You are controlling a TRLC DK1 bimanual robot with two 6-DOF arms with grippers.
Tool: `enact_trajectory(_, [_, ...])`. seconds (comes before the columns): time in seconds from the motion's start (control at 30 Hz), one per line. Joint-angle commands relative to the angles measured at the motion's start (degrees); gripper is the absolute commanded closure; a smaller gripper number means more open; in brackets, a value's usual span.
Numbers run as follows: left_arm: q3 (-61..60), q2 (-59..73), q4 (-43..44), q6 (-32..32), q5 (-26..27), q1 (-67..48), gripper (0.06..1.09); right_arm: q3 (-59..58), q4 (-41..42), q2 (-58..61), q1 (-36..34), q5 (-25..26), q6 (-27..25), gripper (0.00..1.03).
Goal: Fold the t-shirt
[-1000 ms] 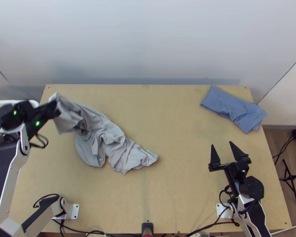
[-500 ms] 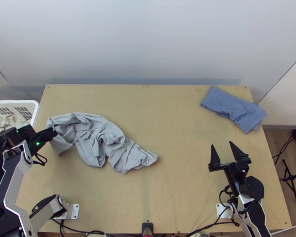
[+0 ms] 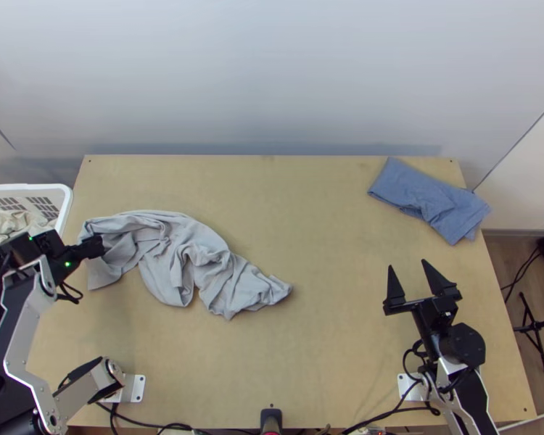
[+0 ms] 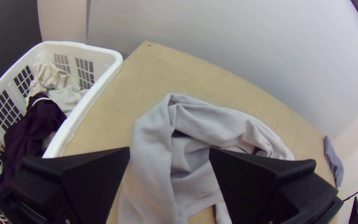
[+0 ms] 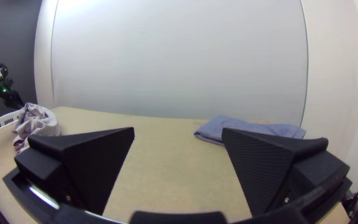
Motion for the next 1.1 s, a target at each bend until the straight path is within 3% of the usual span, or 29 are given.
enact_trajectory(0.0, [9.3, 1.4, -12.8, 2.8, -11.1, -1.4, 0.1, 0.0, 0.0, 0.1, 0.0, 0.0, 0.1, 0.04])
enact_trajectory(0.17, [15.6, 2.9, -21.2, 4.1, -21.5, -1.6, 0.1, 0.0, 0.0, 0.0, 0.0, 0.0, 0.0, 0.04])
enact_trajectory(0.27, [17.7, 2.4, -24.1, 3.9, -24.5, -1.6, 0.1, 0.0, 0.0, 0.1, 0.1, -0.1, 0.3, 0.04])
enact_trajectory(0.47, [17.9, -1.2, -27.2, 2.9, -26.0, -2.2, 0.1, 0.0, 0.1, 0.0, 4.6, -0.1, 9.8, 0.04])
enact_trajectory(0.57, [17.8, -1.5, -27.9, 2.1, -26.0, -2.4, 0.1, 0.2, -0.3, -0.1, 6.9, -0.6, 6.1, 0.04])
enact_trajectory(0.63, [17.6, -1.4, -27.9, 1.5, -26.0, -2.6, 0.1, 2.2, -3.2, -0.2, 5.8, -3.7, 4.6, 0.04])
enact_trajectory(0.9, [17.6, 0.1, -27.6, 1.2, -26.2, -4.0, 0.1, 6.0, 1.0, 3.2, 6.1, -3.8, 1.4, 0.04])
enact_trajectory(1.07, [17.6, 1.3, -26.9, 0.0, -26.2, -4.7, 0.1, 14.3, 3.6, 20.0, 16.4, -3.8, -2.0, 0.04])
